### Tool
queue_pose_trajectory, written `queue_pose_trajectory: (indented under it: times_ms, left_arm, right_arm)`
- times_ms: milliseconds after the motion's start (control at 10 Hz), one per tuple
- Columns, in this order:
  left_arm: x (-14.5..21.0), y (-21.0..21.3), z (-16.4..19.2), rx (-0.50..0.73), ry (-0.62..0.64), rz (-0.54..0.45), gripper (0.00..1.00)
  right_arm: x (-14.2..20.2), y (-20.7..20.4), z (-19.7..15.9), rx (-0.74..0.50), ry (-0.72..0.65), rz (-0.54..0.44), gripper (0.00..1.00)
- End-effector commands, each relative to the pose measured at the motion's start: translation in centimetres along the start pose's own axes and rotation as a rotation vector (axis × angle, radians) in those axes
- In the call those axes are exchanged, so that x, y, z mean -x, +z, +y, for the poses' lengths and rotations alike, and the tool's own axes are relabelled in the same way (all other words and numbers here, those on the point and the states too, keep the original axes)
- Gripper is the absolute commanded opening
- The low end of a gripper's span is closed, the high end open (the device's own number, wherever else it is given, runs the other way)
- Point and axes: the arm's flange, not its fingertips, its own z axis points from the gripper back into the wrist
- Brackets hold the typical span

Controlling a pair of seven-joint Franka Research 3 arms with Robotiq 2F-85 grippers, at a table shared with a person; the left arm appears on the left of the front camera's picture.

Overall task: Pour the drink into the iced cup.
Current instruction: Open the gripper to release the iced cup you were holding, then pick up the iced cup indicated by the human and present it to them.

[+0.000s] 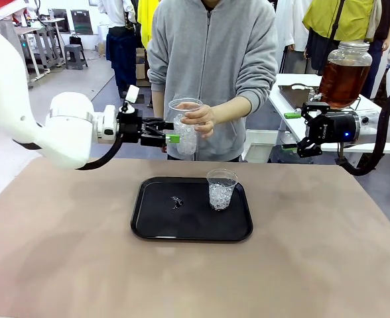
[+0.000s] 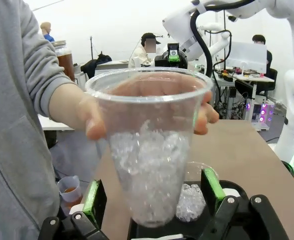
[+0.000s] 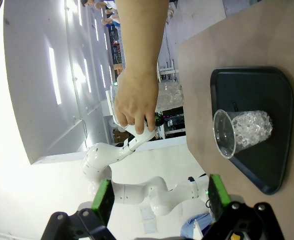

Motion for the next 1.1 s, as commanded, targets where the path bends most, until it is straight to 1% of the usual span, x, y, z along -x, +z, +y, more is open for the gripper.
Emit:
queue_pose_trajectory:
  times_ms: [0,200,400,600,800,900,1000]
  left_arm:
    - [-0.1,2.8,-1.5,-0.007,0.027,-0.023,1.00]
    - [0.4,6.8,-2.7,-0.026,0.009,0.008,1.00]
    - [1.6,10.5,-3.8,0.004,-0.015,0.052,1.00]
    - [3.0,13.3,-4.5,0.027,-0.020,0.022,1.00]
    - [4.0,14.9,-4.9,0.032,-0.035,-0.017,1.00]
    - [4.3,15.6,-5.0,0.013,-0.039,-0.053,1.00]
    - [3.6,14.6,-4.5,0.018,-0.012,0.013,1.00]
  right_arm:
    - [0.0,0.0,0.1,0.000,0.004,-0.001,1.00]
    - [0.0,0.0,0.1,0.000,0.004,-0.001,1.00]
    - [0.0,0.0,0.1,0.000,0.004,-0.001,1.00]
    - [0.0,0.0,0.1,0.000,0.004,-0.001,1.00]
    - [0.0,0.0,0.1,0.000,0.004,-0.001,1.00]
    - [0.0,0.0,0.1,0.000,0.004,-0.001,1.00]
    - [0.0,0.0,0.1,0.000,0.004,-0.001,1.00]
